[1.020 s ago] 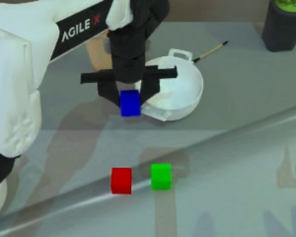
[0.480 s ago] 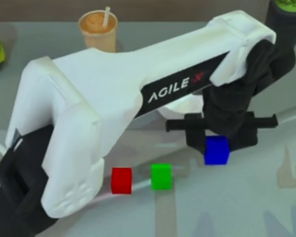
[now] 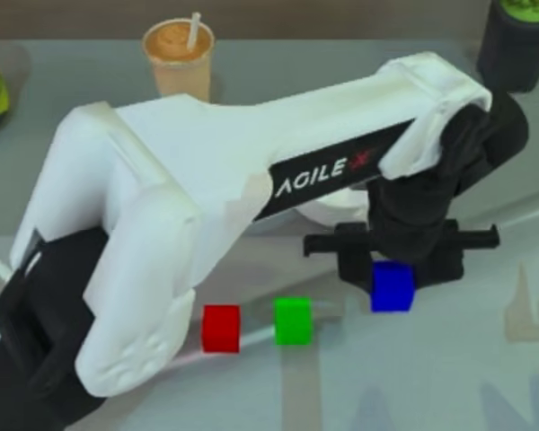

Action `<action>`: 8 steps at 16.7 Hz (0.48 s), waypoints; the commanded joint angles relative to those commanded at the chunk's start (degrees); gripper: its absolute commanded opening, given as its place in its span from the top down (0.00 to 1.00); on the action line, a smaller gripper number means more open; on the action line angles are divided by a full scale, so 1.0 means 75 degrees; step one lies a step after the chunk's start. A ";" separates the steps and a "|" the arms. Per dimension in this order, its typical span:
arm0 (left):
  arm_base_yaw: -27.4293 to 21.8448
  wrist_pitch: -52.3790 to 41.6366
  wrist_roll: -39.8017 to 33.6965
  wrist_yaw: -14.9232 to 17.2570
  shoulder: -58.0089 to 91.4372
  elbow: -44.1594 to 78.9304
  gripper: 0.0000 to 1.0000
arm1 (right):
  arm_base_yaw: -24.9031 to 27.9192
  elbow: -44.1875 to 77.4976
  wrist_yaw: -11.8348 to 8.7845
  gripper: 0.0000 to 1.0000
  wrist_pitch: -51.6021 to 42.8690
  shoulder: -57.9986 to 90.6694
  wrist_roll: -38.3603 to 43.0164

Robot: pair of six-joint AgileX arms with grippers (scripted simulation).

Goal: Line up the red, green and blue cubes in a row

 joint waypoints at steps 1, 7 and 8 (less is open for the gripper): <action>0.0002 0.0344 -0.0009 -0.0001 0.0034 -0.0295 1.00 | 0.0000 0.0000 0.0000 0.00 0.0000 0.0000 0.0000; 0.0002 0.1055 -0.0043 -0.0017 0.0148 -0.0984 1.00 | 0.0000 0.0000 0.0000 0.00 0.0000 0.0000 0.0000; 0.0002 0.1055 -0.0043 -0.0017 0.0148 -0.0984 1.00 | 0.0000 0.0000 0.0000 0.00 0.0000 0.0000 0.0000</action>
